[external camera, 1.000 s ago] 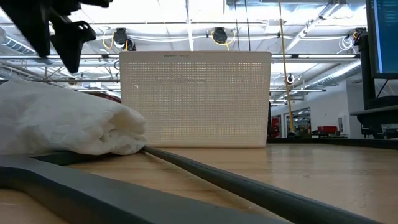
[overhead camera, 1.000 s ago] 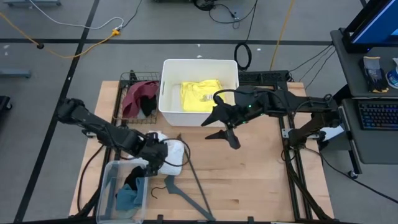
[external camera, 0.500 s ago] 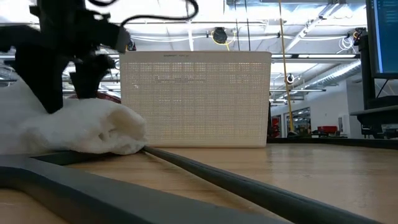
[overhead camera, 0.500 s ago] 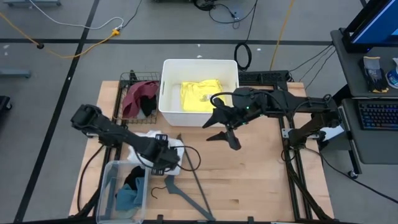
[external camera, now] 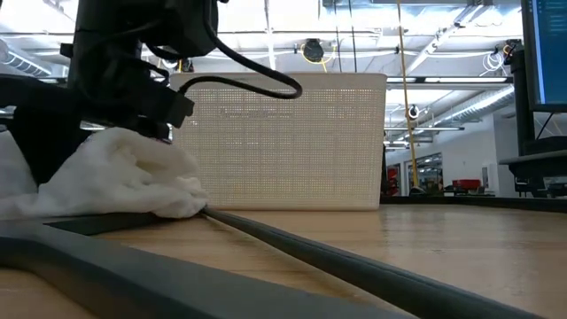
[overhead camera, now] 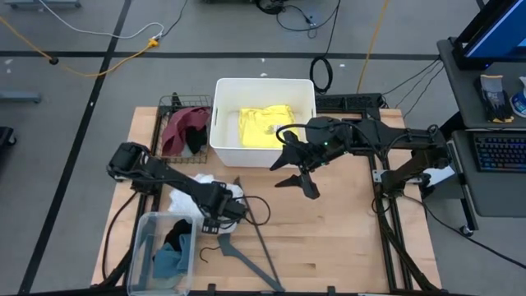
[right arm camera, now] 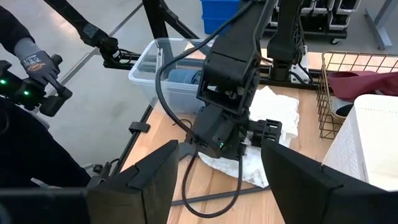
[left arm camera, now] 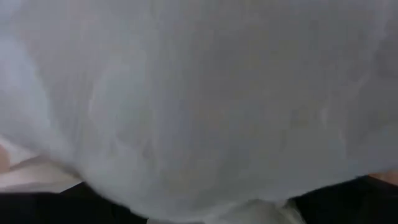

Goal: Pick & Place Cloths
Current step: Put the white shirt into the white bin

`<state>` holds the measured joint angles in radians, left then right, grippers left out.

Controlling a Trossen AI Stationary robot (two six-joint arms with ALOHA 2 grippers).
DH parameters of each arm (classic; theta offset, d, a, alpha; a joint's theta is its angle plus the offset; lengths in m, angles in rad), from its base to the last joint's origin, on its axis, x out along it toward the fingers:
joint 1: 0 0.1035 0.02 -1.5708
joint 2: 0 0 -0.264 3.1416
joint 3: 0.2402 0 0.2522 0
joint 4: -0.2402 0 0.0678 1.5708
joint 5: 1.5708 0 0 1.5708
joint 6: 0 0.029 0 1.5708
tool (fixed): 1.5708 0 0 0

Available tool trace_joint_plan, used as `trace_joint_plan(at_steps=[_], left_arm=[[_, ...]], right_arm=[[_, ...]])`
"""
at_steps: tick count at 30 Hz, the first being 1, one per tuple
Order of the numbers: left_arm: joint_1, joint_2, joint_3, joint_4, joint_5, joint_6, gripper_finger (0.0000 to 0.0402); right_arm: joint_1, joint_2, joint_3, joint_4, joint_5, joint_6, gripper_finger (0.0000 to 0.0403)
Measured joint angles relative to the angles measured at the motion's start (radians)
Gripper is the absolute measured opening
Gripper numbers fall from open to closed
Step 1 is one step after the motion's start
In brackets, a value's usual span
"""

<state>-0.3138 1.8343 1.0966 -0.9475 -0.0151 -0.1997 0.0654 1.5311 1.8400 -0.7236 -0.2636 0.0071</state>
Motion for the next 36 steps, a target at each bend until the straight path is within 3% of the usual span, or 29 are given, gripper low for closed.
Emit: trace_joint_plan(at_steps=[5, 19, 26, 36], left_arm=[[0.002, 0.005, -0.004, 0.032, 0.006, 0.021, 0.0293], [0.017, 0.005, -0.004, 0.059, 0.028, 0.002, 0.0067], [0.018, -0.082, -0.013, 0.012, 0.012, -0.054, 0.0066], [0.026, -0.388, -0.012, -0.049, -0.013, -0.256, 0.0059]], right_arm=[[0.0, 0.0, 0.0, -0.016, 0.0, 0.0, 0.0224], [0.0, 0.0, 0.0, -0.015, -0.001, 0.001, 0.0224], [0.0, 0.0, 0.0, -0.015, -0.002, 0.0, 0.0224], [0.0, 0.0, 0.0, -0.014, -0.003, -0.002, 0.0224]])
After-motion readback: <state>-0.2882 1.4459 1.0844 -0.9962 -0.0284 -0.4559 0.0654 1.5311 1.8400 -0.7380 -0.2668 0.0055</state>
